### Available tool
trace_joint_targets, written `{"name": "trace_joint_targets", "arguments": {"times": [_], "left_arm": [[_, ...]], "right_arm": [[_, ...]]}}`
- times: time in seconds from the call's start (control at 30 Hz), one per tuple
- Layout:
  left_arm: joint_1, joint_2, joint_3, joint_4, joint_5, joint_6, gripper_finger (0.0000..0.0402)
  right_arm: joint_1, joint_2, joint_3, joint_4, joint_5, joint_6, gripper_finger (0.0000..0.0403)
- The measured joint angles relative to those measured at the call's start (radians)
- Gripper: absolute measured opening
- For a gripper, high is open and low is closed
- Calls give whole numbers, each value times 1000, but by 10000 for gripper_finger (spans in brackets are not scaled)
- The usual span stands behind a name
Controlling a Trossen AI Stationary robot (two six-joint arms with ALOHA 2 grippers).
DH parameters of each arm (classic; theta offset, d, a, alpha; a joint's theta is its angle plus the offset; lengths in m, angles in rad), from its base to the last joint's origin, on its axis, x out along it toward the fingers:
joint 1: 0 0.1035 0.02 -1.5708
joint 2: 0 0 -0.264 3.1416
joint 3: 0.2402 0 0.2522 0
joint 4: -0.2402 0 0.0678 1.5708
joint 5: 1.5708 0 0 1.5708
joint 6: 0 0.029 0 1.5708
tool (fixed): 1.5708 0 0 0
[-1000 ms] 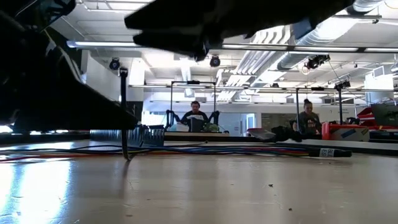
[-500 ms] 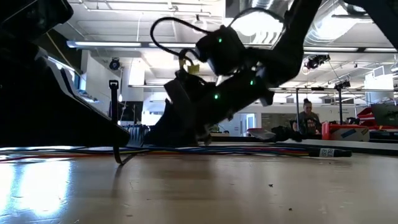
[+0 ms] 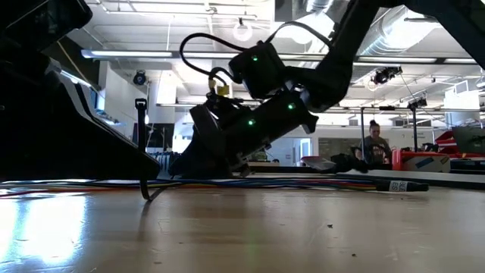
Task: Ziptie cables
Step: Wrap the cable wires with the black zip tie
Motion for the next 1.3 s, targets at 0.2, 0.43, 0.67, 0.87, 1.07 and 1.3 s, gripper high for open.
{"name": "trace_joint_targets", "arguments": {"times": [0.2,0.43,0.67,0.87,1.07,1.3], "left_arm": [[0,-1,0,6,6,10,0],[0,-1,0,6,6,9,0],[0,-1,0,5,5,9,0],[0,-1,0,5,5,9,0],[0,-1,0,5,5,7,0],[0,-1,0,5,-8,6,0]], "right_arm": [[-1,2,24,-41,-29,-54,171],[-9,3,24,-40,-59,-72,146],[-8,3,24,-38,-68,-99,105],[-7,3,24,-38,-72,-120,43],[2,3,24,-34,-73,-178,4],[70,3,20,-4,97,-329,0]]}}
